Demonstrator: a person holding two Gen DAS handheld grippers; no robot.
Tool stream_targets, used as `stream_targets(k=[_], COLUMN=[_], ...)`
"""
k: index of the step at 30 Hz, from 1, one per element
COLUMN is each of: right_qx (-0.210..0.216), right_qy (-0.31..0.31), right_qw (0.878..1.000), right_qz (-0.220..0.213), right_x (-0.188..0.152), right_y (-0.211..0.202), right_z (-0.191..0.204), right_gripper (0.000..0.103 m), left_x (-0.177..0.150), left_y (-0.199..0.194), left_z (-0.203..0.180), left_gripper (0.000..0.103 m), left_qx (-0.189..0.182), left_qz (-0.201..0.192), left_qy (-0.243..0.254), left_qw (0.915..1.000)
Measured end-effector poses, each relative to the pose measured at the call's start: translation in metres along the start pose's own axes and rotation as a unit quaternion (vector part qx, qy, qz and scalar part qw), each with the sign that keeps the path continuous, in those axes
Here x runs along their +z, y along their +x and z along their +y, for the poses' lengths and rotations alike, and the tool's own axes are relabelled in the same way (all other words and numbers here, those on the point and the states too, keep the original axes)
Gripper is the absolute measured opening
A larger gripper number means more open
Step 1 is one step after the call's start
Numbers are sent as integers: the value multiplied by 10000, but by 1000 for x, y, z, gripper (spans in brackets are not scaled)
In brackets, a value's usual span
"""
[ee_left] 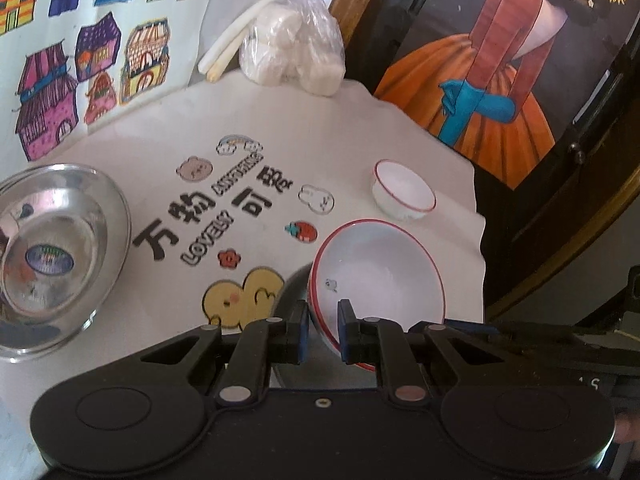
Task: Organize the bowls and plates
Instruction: 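Lift the white bowl with both grippers and carry it over the steel bowl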
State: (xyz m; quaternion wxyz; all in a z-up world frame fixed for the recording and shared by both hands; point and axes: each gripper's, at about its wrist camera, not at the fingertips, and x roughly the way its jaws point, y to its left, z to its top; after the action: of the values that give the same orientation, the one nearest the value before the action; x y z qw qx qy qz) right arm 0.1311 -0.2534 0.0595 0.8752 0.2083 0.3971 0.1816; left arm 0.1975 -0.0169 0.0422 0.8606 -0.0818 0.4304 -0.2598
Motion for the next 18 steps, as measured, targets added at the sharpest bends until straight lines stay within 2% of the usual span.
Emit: stream_targets(k=[18], right_qx=[-94], right_qy=[-129], right_qw=[9995], right_qz=[276], right_x=[-7], right_y=[-1], right_z=[4], right_gripper=[27], left_x=[-12], left_y=[3], left_z=[0], left_gripper=[17], left_qx=[27], left_qz=[286], left_qy=[38], left_qw=[9996])
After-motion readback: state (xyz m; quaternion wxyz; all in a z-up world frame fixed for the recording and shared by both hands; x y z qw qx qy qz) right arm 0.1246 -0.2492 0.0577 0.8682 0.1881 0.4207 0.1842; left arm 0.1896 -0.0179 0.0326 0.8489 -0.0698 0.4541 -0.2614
